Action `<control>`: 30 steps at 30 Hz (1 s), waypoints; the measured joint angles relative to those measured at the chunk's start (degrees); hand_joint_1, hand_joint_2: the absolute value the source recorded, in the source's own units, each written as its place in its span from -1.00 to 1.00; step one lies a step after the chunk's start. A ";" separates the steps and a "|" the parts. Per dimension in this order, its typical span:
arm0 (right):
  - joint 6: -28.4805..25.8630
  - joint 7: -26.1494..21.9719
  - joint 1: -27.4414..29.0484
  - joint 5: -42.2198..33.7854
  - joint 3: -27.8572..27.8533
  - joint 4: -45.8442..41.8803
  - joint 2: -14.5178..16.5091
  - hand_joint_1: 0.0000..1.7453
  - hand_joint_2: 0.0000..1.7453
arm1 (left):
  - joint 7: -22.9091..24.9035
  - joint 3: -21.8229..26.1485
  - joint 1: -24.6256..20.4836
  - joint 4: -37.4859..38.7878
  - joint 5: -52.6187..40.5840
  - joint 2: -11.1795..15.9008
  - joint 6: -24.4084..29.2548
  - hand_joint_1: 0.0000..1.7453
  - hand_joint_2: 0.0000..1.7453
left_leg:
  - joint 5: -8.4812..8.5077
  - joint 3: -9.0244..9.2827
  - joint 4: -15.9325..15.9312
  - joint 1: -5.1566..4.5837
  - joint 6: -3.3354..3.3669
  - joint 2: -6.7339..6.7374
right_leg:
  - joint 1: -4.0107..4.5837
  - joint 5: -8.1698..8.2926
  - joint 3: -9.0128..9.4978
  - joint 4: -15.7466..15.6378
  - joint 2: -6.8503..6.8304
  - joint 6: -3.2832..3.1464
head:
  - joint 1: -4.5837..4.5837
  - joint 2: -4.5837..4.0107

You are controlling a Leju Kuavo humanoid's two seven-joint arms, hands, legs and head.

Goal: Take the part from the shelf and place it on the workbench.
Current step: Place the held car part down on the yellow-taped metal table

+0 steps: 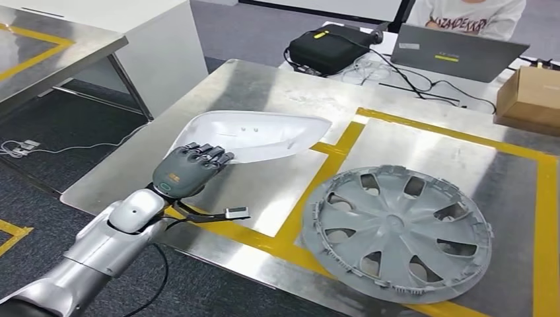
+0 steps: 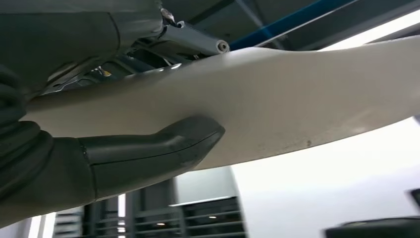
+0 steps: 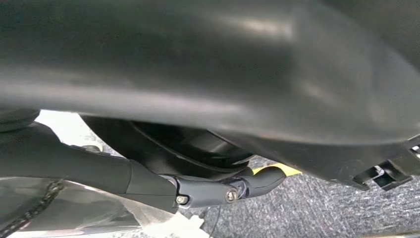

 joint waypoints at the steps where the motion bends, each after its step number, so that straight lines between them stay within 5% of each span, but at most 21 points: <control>1: -0.01 0.00 -0.09 -0.01 0.03 -0.01 0.00 -1.00 -1.00 | 1.12 -1.04 -0.53 0.36 -0.01 1.21 0.01 1.00 1.00 | -0.02 0.09 -0.09 0.09 0.23 0.03 | -0.06 -1.50 -1.67 3.19 -0.07 0.19 | 0.06 0.00; 3: -0.02 0.02 -0.45 -0.20 0.08 -0.04 -0.03 -1.00 -1.00 | 2.47 -3.06 -1.26 1.46 0.10 3.52 0.01 1.00 1.00 | -0.19 0.17 -0.10 0.07 0.48 0.07 | -0.14 -4.26 -5.76 10.88 -0.15 0.44 | 0.13 0.00; 5: -0.01 0.03 -0.77 -0.39 0.11 -0.06 -0.07 -1.00 -1.00 | 3.17 -4.65 -1.33 2.71 0.27 5.61 0.00 1.00 1.00 | -0.44 0.43 -0.09 0.03 0.50 0.09 | -0.12 -3.72 -7.64 13.48 -0.15 0.42 | 0.12 0.00; 9: 0.25 0.06 -0.49 -0.46 0.21 -0.03 -0.09 -1.00 -1.00 | 3.69 -6.00 -1.18 3.93 0.68 8.45 0.00 1.00 1.00 | -1.12 1.23 -0.02 -0.11 -0.11 -0.08 | -0.01 3.58 -2.34 1.06 -0.12 -0.55 | 0.11 0.00; 14: 0.35 0.05 -0.27 -0.46 0.40 -0.01 0.00 -1.00 -1.00 | 3.74 -6.70 -0.85 4.71 0.97 10.54 0.04 1.00 1.00 | -1.69 0.83 0.49 -0.11 -1.61 -0.05 | -0.04 3.47 -0.48 -2.57 0.01 -1.58 | -0.05 0.00; 16: 0.40 0.05 -0.30 -0.46 0.46 -0.02 0.07 -1.00 -1.00 | 3.70 -6.89 -0.82 4.87 1.16 11.01 0.04 1.00 1.00 | -4.07 -0.86 4.70 -0.03 -2.15 -0.01 | -0.25 3.52 0.17 -3.04 -0.08 -2.16 | -0.25 0.00; 18: 0.44 0.05 -0.23 -0.47 0.46 -0.02 0.07 -1.00 -1.00 | 3.43 -6.97 -0.63 5.17 1.35 11.37 0.04 1.00 1.00 | -7.13 -4.53 12.29 0.02 -2.50 0.00 | -0.14 3.32 0.47 -3.04 -0.11 -2.54 | -0.36 0.00; 20: 0.48 0.05 -0.18 -0.49 0.46 -0.02 0.07 -1.00 -1.00 | 3.06 -7.03 -0.26 5.51 1.57 11.48 0.04 0.00 1.00 | -7.25 -6.63 15.85 0.04 -2.63 0.00 | -0.06 3.09 0.77 -3.01 -0.06 -2.67 | -0.35 0.00; 22: 0.53 0.02 -0.17 -0.50 0.46 -0.02 0.07 -1.00 -1.00 | 2.70 -6.99 -0.07 5.73 1.98 11.49 0.04 -1.00 1.00 | -3.23 -4.73 10.89 0.04 -2.49 0.00 | -0.03 2.74 1.27 -2.94 0.02 -2.56 | -0.37 0.00; 24: 0.59 0.01 -0.16 -0.50 0.46 -0.02 0.07 -1.00 -1.00 | 2.20 -6.77 -0.05 5.80 2.42 11.47 0.05 -1.00 0.00 | -0.02 -1.40 3.60 -0.07 -2.16 -0.01 | 0.11 2.29 1.63 -2.79 0.08 -2.18 | -0.33 0.00; 26: 0.62 0.04 -0.14 -0.51 0.46 -0.01 0.06 -1.00 -1.00 | 1.79 -6.53 0.12 5.80 2.51 11.41 0.07 -1.00 -1.00 | 0.18 -0.11 0.61 -0.27 -1.68 -0.05 | 0.30 2.06 1.47 -2.64 0.09 -1.70 | -0.29 0.00; 30: 0.58 0.05 -0.17 -0.44 0.42 -0.02 0.02 -1.00 -1.00 | 1.66 -5.75 0.96 5.17 1.81 11.04 0.11 -1.00 -1.00 | 0.09 0.00 -0.07 0.05 -0.48 0.00 | 0.33 0.64 0.37 -1.04 -0.03 -0.56 | -0.18 0.00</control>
